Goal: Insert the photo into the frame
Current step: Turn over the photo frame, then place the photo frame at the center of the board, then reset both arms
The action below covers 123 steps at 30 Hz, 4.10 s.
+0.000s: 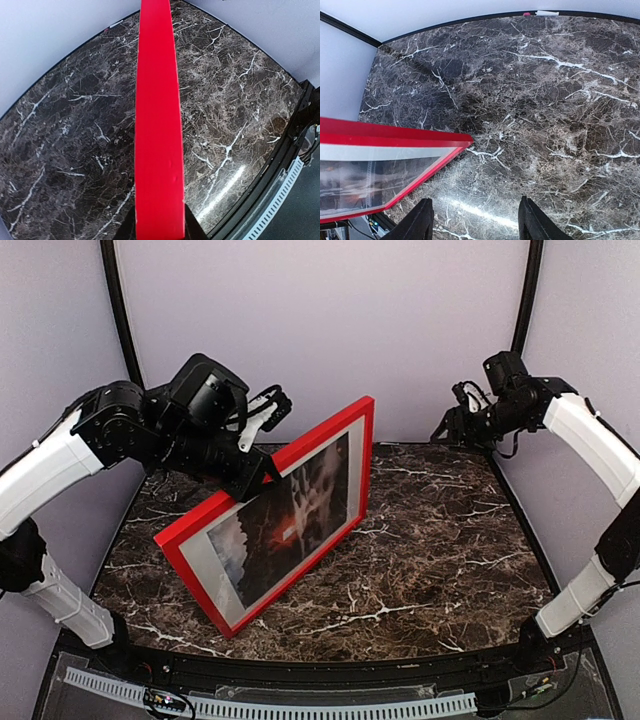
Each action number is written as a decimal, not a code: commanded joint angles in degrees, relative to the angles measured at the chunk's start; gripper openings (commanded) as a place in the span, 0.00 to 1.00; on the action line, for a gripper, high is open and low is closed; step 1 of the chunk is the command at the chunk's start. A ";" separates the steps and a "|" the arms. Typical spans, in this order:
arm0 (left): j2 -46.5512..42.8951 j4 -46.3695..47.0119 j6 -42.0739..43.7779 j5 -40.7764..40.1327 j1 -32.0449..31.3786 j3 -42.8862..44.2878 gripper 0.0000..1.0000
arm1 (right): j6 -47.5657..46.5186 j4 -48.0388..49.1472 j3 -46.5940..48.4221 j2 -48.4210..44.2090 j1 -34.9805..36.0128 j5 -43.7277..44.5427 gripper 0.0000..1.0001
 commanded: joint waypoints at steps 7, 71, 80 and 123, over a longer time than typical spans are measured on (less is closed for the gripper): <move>-12.30 28.95 -18.35 21.80 12.74 -15.03 0.00 | 1.56 6.35 -7.31 -3.17 -0.26 -4.42 0.59; 8.56 96.44 -49.50 41.75 30.74 -73.04 0.74 | 1.23 21.87 -33.23 -1.86 -0.08 -11.47 0.64; -0.12 69.14 -36.79 32.06 30.66 -68.01 0.83 | 1.23 21.94 -33.92 -2.08 -0.08 -11.22 0.64; -50.47 39.49 4.23 -14.95 30.74 -54.65 0.99 | -4.78 27.29 -31.20 -25.24 5.01 25.49 0.99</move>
